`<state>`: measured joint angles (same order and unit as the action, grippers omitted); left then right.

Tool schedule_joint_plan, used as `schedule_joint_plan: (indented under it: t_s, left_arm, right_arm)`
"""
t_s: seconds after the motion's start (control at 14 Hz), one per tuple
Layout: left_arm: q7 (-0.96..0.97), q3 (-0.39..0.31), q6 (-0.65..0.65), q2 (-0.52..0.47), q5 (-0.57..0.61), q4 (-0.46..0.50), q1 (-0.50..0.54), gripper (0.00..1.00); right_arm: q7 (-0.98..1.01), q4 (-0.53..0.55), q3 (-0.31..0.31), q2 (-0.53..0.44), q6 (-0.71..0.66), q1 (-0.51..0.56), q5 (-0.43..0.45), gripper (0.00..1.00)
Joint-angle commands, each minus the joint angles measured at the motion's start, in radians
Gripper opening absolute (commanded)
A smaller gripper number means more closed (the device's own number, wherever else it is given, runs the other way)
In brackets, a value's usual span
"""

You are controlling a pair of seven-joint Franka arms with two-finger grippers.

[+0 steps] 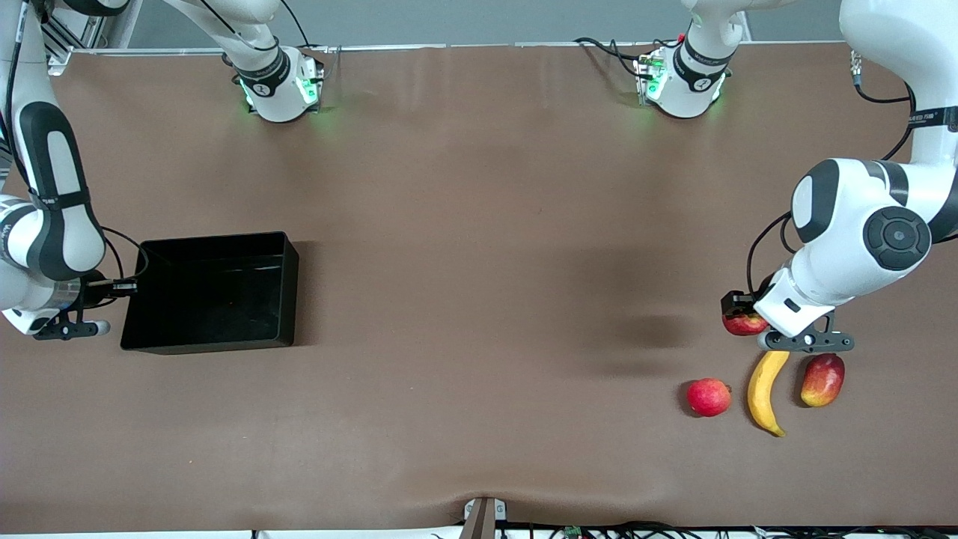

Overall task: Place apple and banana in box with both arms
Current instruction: 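Reach the right gripper to the black box edge and push it, then push the black box toward the fruit with the right gripper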

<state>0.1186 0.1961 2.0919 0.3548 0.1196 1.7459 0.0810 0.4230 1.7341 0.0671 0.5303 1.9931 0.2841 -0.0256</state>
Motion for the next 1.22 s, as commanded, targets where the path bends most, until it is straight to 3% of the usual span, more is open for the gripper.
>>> schedule_joint_plan:
  t_s: [0.0,0.36,0.79,1.15]
  left_arm:
    - [0.006,0.008,-0.016,-0.027,0.009,0.014,0.006,0.00]
    - [-0.004,0.008,-0.018,-0.027,0.009,0.015,0.008,0.00]
    - [-0.002,0.008,-0.021,-0.030,0.009,0.012,0.008,0.00]
    - [-0.002,0.008,-0.052,-0.039,0.012,0.009,0.000,0.00]
  right_arm:
    - [0.008,-0.091,-0.024,-0.052,-0.185,-0.025,-0.055,0.00]
    - [-0.004,-0.248,-0.029,-0.053,-0.394,-0.117,-0.178,0.00]
    - [-0.231,-0.251,-0.027,-0.058,-0.373,-0.379,-0.273,0.00]
    - [-0.380,-0.251,-0.027,-0.049,-0.288,-0.526,-0.286,0.00]
